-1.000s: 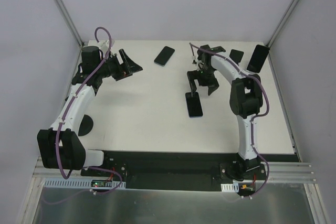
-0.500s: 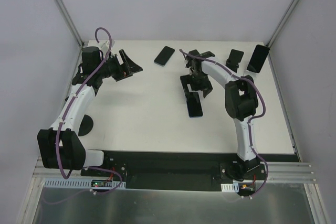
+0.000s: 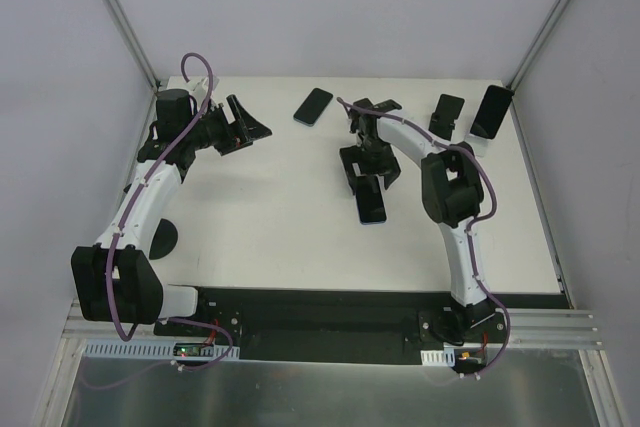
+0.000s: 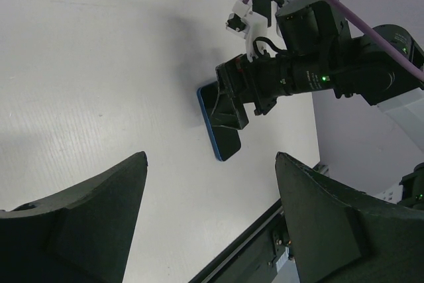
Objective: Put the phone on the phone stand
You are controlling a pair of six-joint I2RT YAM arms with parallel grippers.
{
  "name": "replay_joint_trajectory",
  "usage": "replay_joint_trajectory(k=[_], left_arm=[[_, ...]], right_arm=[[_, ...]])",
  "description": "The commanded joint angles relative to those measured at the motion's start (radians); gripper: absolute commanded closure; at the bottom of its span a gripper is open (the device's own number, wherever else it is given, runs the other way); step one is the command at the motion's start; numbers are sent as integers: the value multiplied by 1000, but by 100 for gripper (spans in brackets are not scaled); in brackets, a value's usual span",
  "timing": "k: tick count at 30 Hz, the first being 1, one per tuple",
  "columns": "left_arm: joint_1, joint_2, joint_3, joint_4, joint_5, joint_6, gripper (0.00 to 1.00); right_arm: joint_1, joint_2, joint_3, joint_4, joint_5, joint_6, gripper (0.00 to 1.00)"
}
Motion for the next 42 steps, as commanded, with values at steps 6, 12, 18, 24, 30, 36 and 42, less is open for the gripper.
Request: replay_joint_trajectory(k=[6, 12, 18, 24, 30, 36, 42], left_arm=[[-6, -10, 1, 39, 15, 4, 23], [-4, -7, 2, 37, 22, 2, 23], [-6, -10, 2, 39, 20, 4, 23], [-6, -8, 2, 37, 20, 2, 23], [-6, -2, 2, 39, 23, 1, 23], [-4, -7, 2, 37, 22, 1, 23], [-4, -4, 4, 37, 28, -3, 23]], right_arm=[[15, 47, 54, -80, 24, 39, 4], [15, 72, 77, -108, 22, 48, 7], [21, 84, 80, -145, 28, 48, 10], [37, 96, 80, -160, -5, 48, 10], [41, 124, 103, -176, -9, 48, 12], [40, 151, 139, -176, 6, 48, 14], [20, 161, 127, -140, -12, 48, 32]])
